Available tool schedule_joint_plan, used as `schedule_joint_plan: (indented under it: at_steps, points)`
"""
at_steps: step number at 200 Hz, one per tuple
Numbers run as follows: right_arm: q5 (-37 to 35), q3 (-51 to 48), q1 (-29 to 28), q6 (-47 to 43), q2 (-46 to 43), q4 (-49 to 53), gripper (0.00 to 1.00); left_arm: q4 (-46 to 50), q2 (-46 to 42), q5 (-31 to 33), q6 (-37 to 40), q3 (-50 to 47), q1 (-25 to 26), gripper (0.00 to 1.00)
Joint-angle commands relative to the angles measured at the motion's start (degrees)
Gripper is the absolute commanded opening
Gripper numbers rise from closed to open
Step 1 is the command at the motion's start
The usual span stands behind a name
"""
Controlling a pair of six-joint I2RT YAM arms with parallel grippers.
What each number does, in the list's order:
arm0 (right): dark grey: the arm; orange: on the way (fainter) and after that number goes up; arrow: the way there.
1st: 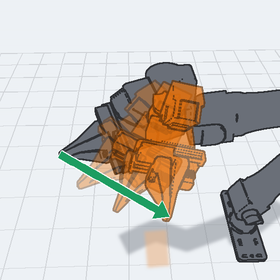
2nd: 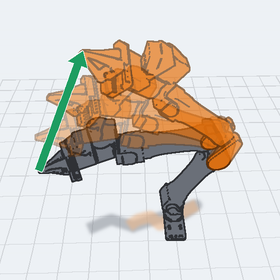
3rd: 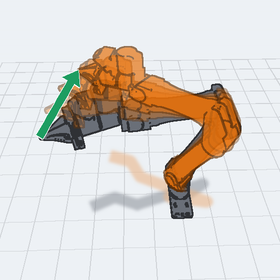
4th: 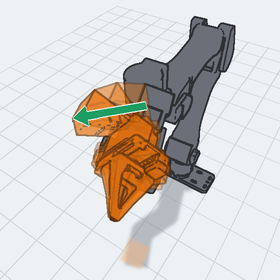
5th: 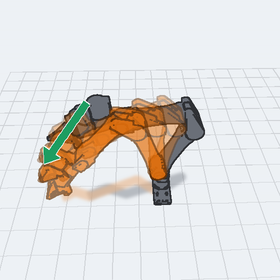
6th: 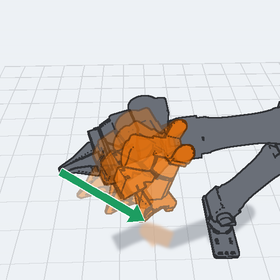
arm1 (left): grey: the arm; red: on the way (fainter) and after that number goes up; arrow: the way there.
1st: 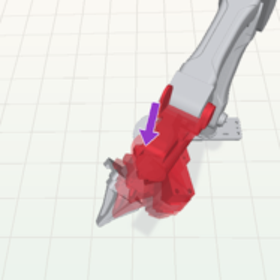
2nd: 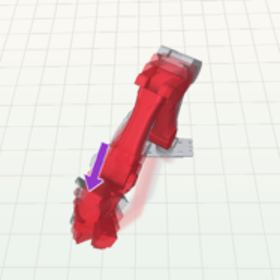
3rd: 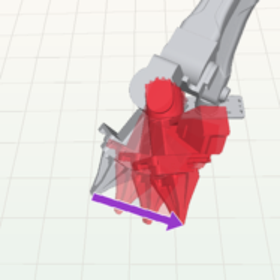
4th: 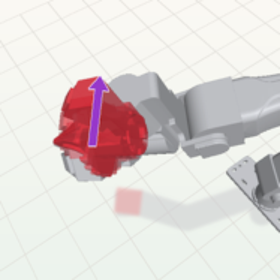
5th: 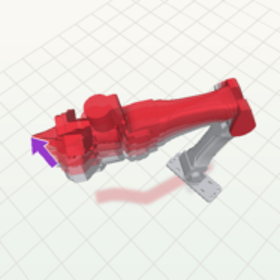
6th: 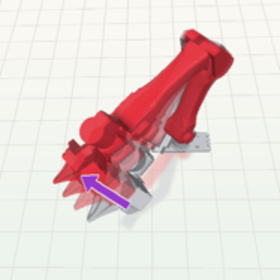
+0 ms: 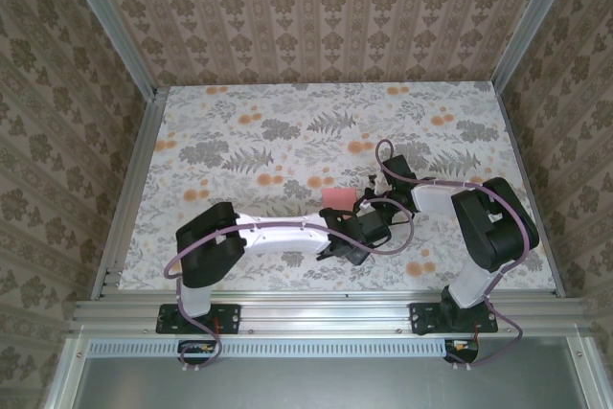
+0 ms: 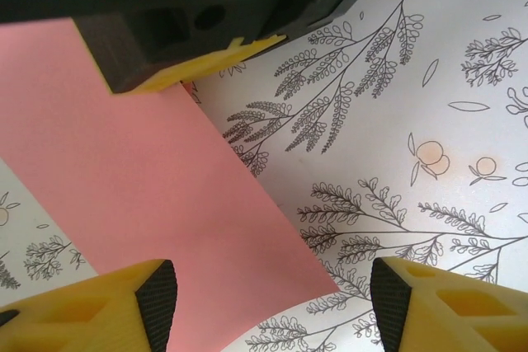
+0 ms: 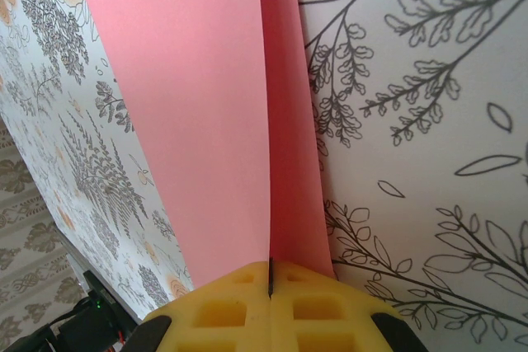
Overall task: Fold a paper plane with a square sheet of paper (pick it up from the middle)
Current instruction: Third fold the triangle at the center of the table.
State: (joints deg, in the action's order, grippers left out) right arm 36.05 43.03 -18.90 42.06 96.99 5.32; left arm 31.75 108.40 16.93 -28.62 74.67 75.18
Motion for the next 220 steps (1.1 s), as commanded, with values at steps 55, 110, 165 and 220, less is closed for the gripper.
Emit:
schedule_joint_plan:
  at_steps: [55, 110, 165, 220]
  points:
    - [0.6, 1.4, 0.2, 0.2, -1.1, 1.6, 0.02, 4.5, 2.9, 4.5, 1.6, 2.6, 0.7, 0.57]
    - [0.3, 1.3, 0.1, -0.6, -0.8, 2.1, 0.03, 4.6, 0.9, 6.5, 1.2, 2.3, 0.7, 0.33]
    - [-0.6, 1.8, 0.2, -2.3, -0.7, 4.2, 0.05, 3.8, -1.7, 7.2, 0.7, 1.5, 0.4, 0.09]
    - [-2.3, 3.9, 0.2, -5.5, -2.5, 8.6, 0.18, -1.9, -5.2, 0.5, 0.1, -3.9, -2.5, 0.0]
